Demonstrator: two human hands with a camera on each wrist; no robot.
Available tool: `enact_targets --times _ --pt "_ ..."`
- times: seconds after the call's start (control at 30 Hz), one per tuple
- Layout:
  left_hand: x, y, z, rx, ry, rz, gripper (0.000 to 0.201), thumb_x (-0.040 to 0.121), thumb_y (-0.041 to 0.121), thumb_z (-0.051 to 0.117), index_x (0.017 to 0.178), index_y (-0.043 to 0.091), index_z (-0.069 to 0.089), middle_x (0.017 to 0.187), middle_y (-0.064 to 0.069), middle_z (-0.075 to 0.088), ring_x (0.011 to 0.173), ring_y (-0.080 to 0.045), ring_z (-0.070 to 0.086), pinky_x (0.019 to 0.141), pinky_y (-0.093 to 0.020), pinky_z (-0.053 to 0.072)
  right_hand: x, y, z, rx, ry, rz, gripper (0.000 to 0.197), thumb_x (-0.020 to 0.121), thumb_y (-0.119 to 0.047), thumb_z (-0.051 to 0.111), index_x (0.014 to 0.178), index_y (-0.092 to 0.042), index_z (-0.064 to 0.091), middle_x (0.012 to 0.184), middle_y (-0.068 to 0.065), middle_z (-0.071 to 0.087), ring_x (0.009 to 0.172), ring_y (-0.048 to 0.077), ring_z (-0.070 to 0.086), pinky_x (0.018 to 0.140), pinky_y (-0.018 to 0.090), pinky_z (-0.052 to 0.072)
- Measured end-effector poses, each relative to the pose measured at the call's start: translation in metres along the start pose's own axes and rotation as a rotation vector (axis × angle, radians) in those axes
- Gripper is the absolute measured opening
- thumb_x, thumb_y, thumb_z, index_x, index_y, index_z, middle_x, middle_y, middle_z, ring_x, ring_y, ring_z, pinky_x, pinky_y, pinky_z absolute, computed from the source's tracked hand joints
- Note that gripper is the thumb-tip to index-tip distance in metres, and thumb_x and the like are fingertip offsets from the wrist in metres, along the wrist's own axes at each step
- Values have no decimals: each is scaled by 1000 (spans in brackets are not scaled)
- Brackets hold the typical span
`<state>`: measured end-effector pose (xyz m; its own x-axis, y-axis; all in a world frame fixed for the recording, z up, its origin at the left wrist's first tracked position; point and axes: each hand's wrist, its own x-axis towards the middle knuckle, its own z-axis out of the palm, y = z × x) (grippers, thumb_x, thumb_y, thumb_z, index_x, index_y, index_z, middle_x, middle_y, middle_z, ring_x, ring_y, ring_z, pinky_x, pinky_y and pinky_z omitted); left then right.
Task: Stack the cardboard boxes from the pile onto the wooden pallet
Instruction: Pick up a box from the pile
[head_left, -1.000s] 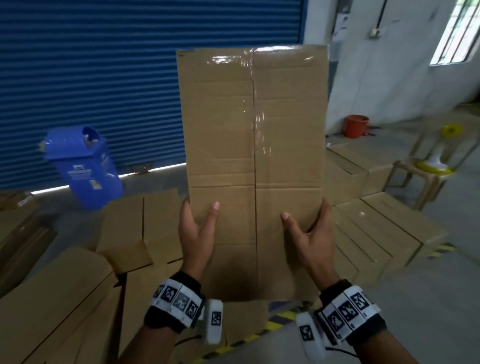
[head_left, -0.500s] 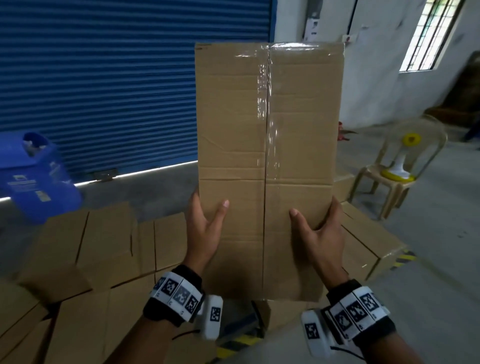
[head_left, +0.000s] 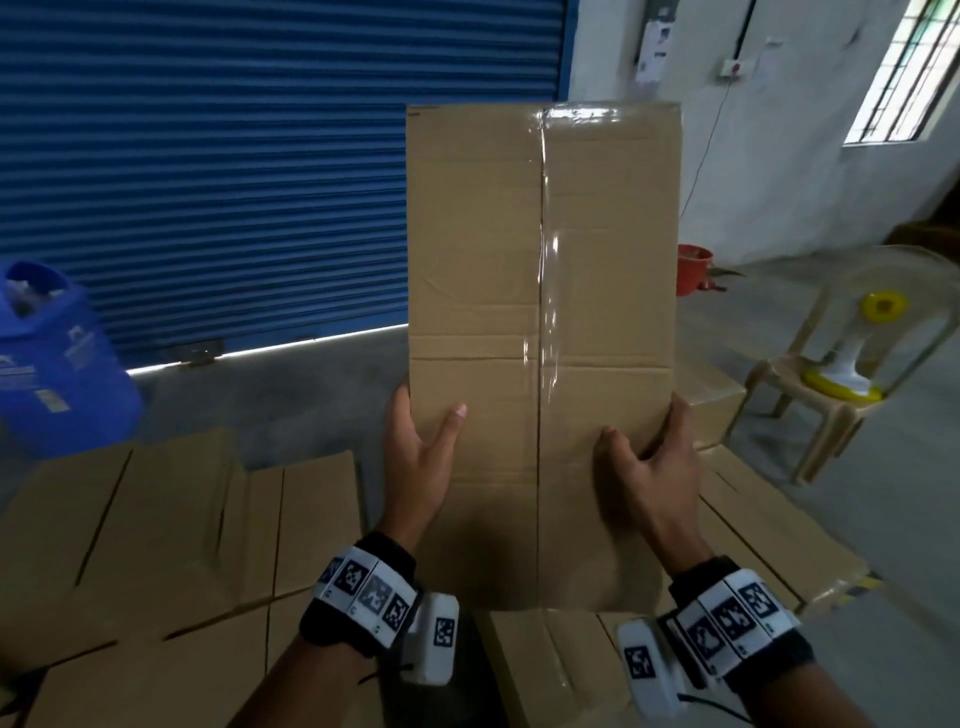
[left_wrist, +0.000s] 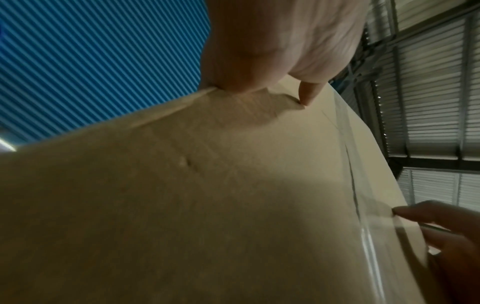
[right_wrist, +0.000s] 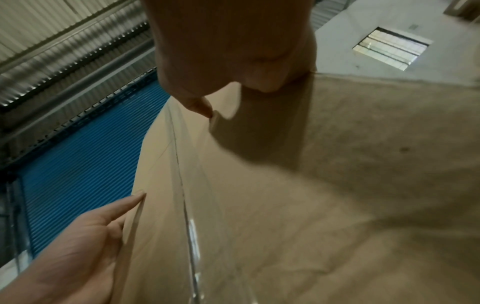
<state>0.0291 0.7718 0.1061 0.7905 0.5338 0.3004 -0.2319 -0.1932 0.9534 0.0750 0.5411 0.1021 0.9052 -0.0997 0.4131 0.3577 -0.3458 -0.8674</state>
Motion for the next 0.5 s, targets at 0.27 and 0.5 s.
enact_targets --times 0.27,0.5 --pt "73 -32 43 30 108 -7 66 90 47 67 147 25 41 136 5 59 124 -12 58 102 -49 51 111 45 41 -11 -169 34 77 84 -24 73 149 -20 31 131 -5 52 114 13 50 92 34 45" --pt "125 -58 89 50 188 1 57 95 24 66 147 21 40 131 5 60 115 -2 60 90 -26 51 201 83 67 81 -336 79 51 85 -18 71 132 -15 51 110 -10 57 101 11 55 88 33 47"
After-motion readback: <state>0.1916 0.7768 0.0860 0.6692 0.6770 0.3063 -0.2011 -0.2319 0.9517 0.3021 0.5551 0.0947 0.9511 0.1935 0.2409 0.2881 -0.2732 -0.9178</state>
